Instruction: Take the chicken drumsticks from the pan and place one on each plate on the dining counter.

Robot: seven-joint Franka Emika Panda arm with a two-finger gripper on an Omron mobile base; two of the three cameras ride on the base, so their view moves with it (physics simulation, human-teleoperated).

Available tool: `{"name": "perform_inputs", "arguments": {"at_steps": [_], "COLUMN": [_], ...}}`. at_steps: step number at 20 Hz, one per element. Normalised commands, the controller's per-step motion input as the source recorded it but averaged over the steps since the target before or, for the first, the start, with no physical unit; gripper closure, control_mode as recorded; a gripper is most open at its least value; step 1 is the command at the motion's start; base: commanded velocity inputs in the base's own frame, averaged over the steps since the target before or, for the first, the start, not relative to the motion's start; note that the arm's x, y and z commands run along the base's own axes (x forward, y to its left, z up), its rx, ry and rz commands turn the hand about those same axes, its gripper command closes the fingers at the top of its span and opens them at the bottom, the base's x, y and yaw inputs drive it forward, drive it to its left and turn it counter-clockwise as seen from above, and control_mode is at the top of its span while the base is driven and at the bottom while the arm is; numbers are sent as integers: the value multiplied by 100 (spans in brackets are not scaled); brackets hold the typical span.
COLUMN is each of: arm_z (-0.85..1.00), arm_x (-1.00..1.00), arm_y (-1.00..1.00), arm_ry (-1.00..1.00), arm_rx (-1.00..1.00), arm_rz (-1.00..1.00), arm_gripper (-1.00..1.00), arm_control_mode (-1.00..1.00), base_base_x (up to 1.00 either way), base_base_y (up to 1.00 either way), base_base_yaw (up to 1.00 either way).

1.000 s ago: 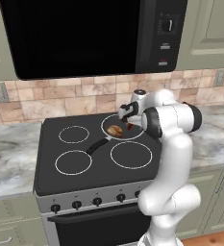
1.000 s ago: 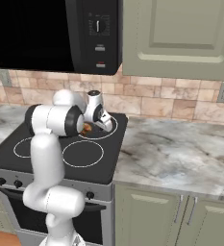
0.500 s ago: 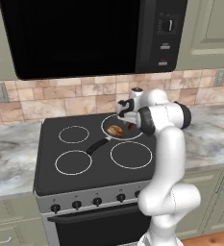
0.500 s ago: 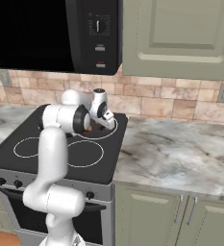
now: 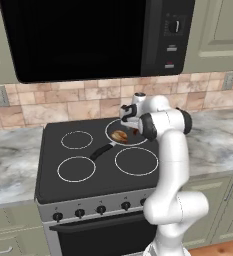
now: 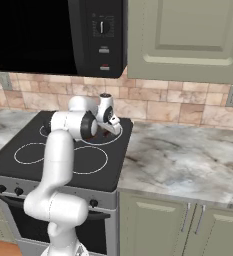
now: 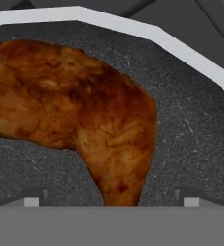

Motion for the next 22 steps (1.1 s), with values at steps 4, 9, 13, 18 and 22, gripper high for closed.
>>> {"name": "perform_inputs", "arguments": {"at_steps": [4,9,13,18,22], "arm_z": [-19,-9,-6,-6,29], "arm_x": [3,2,0,-2,-38], "arm_y": [0,0,0,0,-1], "arm_ry": [0,0,0,13,-1], "arm_rx": [0,0,0,4,14], "arm_rz": [0,0,-2,0,0], "arm_gripper": [-100,-100,100,100,100], "arm_control_mode": [-100,-100,-100,-100,-100], "base_base_x": [0,0,0,0,0], "base_base_y": [0,0,0,0,0], "base_base_yaw": [0,0,0,0,0]}}
